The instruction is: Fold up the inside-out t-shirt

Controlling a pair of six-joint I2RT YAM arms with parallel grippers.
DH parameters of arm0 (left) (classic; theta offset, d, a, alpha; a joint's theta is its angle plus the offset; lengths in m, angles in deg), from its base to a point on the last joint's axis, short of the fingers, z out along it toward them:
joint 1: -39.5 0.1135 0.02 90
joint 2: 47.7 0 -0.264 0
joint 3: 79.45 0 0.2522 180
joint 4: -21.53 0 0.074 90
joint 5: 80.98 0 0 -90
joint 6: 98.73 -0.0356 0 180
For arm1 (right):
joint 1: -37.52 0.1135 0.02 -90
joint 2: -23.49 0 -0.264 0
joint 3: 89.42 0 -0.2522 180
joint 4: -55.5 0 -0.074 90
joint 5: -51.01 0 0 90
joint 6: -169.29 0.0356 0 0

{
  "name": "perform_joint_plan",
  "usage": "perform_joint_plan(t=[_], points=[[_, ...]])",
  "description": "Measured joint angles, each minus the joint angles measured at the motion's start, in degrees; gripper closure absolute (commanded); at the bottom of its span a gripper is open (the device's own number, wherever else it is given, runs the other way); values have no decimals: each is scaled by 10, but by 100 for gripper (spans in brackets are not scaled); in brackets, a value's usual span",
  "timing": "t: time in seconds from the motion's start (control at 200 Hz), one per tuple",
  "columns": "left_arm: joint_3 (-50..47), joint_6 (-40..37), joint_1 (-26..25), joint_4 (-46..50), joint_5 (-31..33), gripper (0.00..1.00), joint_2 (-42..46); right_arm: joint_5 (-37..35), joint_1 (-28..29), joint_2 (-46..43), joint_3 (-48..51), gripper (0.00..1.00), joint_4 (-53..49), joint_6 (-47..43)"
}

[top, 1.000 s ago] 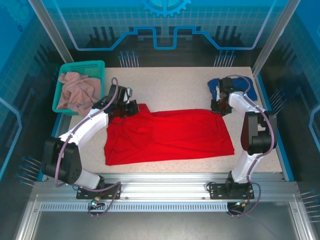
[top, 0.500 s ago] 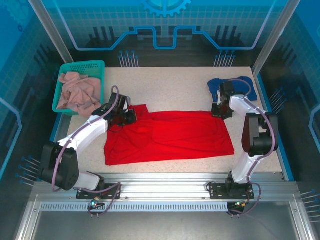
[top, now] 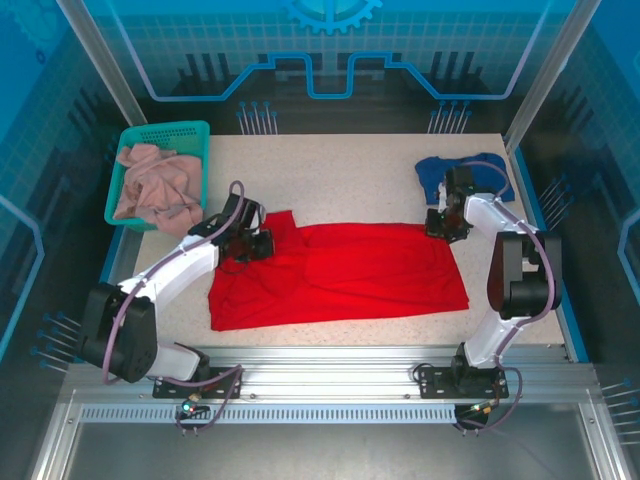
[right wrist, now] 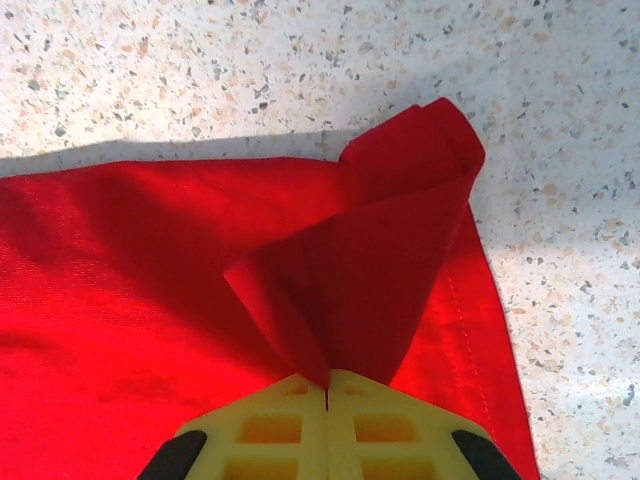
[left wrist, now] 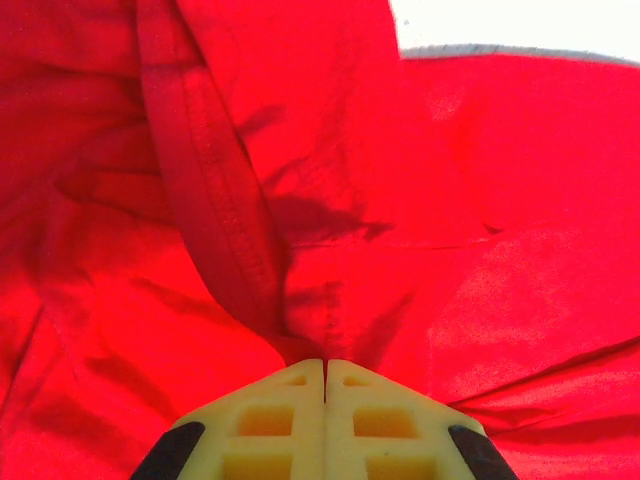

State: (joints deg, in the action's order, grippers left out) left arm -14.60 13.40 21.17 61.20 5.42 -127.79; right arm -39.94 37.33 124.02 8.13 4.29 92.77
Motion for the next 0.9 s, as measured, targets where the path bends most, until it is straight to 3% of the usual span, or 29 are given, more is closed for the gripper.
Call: perform_joint_plan(t=[0.9], points=[[-12,5,-15,6,-5,100,38,-3,-16,23,-31,93,-22,-1]])
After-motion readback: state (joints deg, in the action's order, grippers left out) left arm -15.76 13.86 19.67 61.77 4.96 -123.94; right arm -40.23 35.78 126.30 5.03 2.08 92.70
